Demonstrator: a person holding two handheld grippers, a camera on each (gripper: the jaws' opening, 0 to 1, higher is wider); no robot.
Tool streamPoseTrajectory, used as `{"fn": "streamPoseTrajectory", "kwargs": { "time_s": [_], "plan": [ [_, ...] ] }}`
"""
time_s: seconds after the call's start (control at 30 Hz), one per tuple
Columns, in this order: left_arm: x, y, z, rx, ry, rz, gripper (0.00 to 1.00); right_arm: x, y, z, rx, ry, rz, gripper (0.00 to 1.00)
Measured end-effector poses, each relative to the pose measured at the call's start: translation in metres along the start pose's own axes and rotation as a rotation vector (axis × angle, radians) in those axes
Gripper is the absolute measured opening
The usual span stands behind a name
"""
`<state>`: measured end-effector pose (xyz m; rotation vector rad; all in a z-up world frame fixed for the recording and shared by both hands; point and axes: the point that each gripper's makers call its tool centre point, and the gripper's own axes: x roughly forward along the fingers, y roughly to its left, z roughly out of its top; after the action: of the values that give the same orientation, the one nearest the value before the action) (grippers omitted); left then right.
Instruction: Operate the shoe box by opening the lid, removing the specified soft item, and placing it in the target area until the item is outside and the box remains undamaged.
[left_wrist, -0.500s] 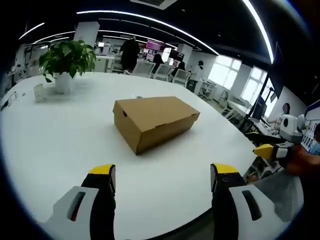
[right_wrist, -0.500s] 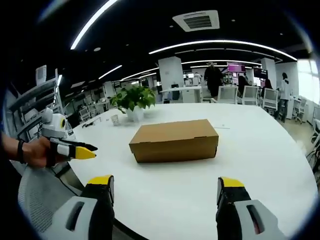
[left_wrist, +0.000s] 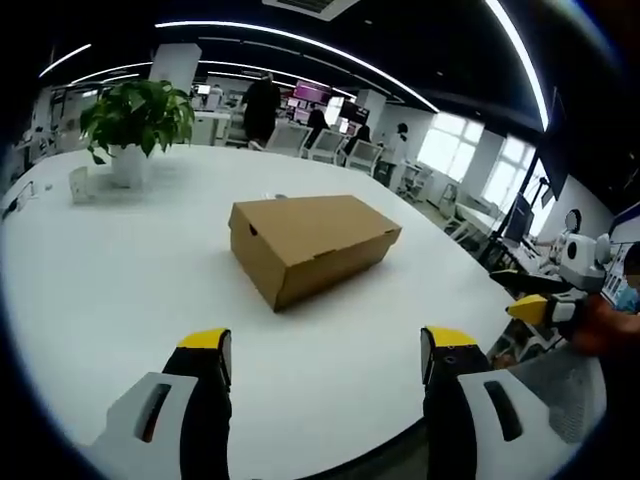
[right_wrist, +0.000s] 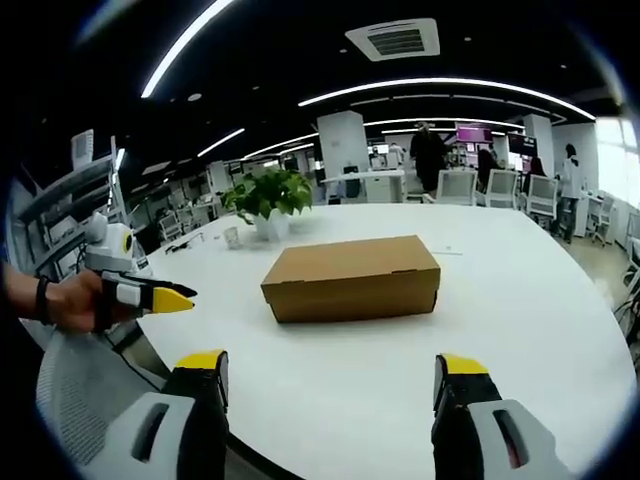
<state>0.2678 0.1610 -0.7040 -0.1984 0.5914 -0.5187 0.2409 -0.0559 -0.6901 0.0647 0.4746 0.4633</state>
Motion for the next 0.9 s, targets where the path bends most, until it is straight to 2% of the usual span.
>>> {"fn": "streamPoseTrajectory", "kwargs": {
  "time_s": [0.6, 0.9],
  "plan": [
    [0.002, 0.0031, 0.001, -0.006, 0.004, 0.008, 0.8, 0.0031, 0.0002, -0.0005, 0.009, 0.006, 0.008, 0.83],
    [0.0063, 0.0076, 0.0077, -0.009, -0.003, 0.014, 0.8, 0.009, -0.0017, 0.0012, 0.014, 0.01, 0.012, 0.83]
  ]
}}
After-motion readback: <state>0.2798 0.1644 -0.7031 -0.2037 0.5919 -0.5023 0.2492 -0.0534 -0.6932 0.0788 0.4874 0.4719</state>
